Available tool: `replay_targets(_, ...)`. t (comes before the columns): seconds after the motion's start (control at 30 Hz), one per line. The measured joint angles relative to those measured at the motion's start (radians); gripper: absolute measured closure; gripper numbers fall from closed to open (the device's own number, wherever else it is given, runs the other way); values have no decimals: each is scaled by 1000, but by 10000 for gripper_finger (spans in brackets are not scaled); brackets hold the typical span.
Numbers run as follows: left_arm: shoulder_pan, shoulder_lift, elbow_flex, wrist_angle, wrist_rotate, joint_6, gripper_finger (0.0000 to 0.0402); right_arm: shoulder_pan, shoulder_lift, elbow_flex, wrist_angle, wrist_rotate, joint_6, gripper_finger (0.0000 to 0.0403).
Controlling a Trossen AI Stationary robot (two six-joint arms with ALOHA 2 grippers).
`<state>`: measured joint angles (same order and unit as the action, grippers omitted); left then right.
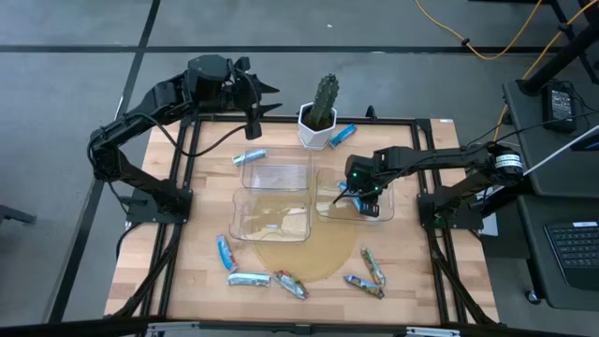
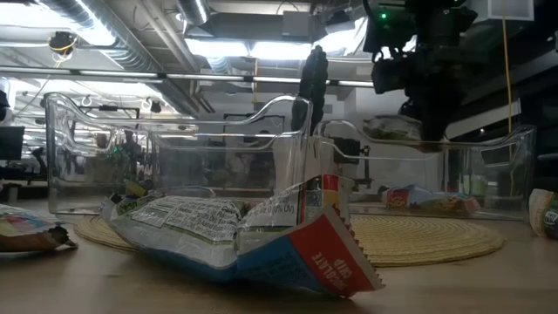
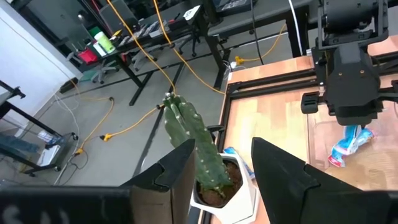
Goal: Pick and place Granola Bars by type
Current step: Put the top red granola bar into the right bin, then put the top yellow granola bar into the top bin
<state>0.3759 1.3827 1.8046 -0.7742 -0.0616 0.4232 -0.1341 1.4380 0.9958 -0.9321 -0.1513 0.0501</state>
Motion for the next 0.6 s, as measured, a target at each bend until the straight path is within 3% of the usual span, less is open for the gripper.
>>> replay_targets(0.3,0,-3,8,-4,-50,-15,255,0,-11,0,-12,1,52,231)
replay_targets(0.6,35,-5,40,-50,-230,-2,258,0,-129,0,-14,113,120,201)
